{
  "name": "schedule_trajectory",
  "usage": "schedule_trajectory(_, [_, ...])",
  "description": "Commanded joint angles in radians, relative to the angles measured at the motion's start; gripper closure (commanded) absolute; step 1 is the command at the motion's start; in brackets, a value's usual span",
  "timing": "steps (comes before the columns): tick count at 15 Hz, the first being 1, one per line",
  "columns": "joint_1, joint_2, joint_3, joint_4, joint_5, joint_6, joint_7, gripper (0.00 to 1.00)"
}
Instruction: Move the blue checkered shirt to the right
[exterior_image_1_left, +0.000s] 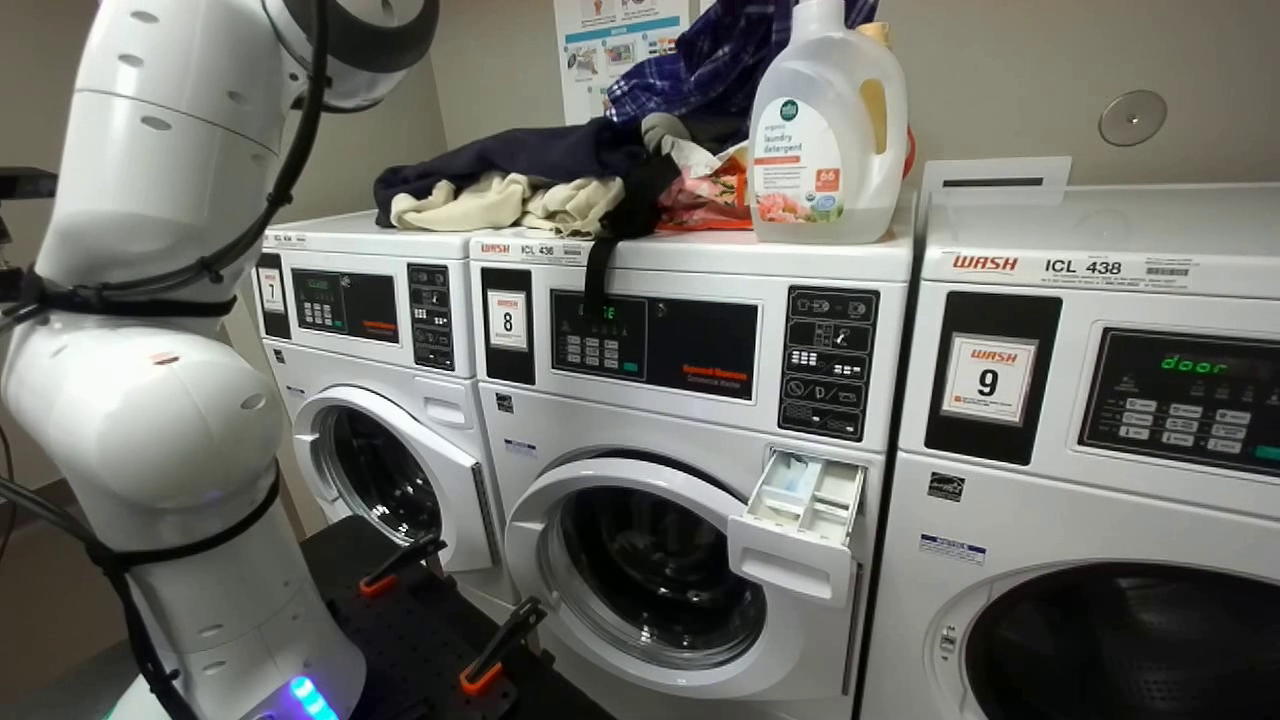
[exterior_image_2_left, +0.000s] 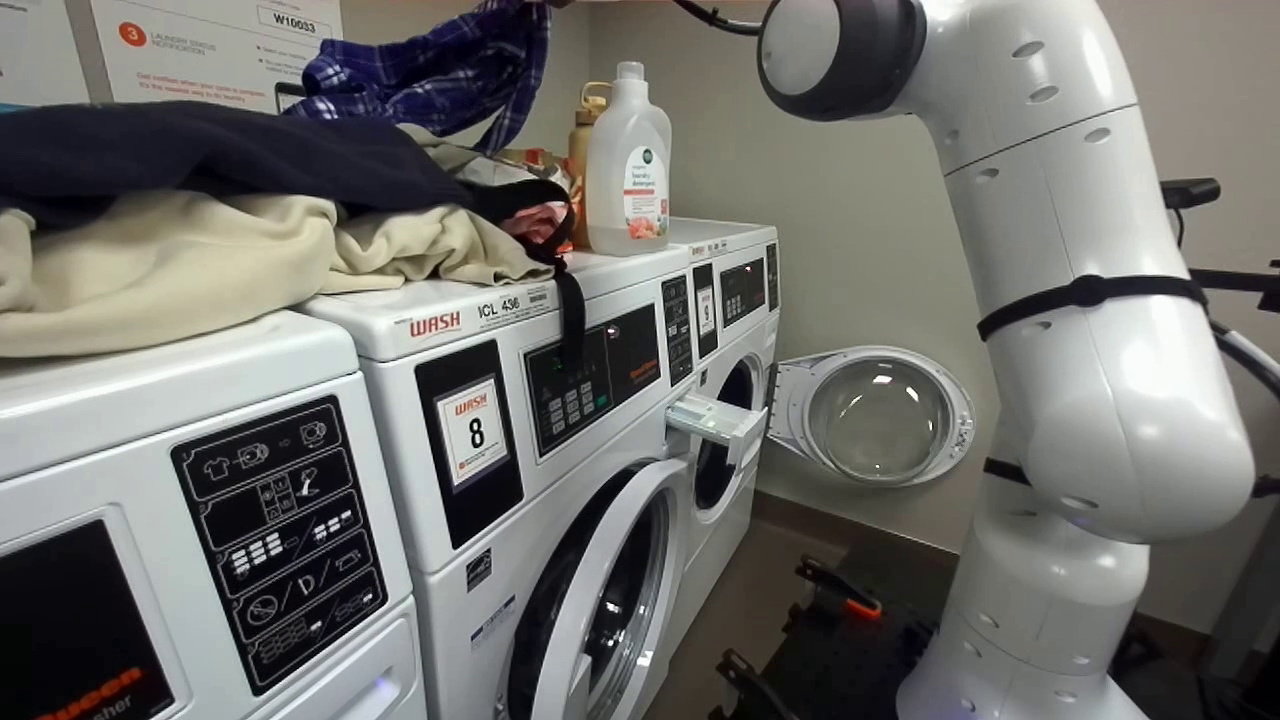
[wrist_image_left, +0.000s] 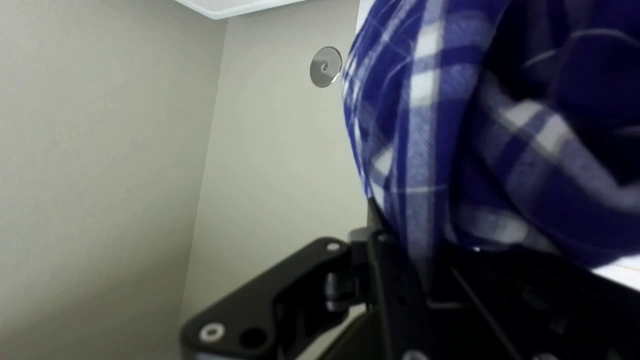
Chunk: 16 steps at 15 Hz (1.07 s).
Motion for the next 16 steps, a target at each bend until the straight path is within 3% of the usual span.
schedule_trajectory(1, [0.025,-0.007,0.045,-0.025,0.017,-0.07,-0.088,0.96])
schedule_trajectory(5, [0.027,0.011,0.125,-0.025,0.081,-0.212,-0.202,0.96])
schedule_trajectory(9, [0.019,0.041,0.157,-0.017,0.105,-0.327,-0.266,0.96])
schedule_trajectory(16, [-0.031,0.099,0.178,-0.025,0.172,-0.292,-0.312,0.96])
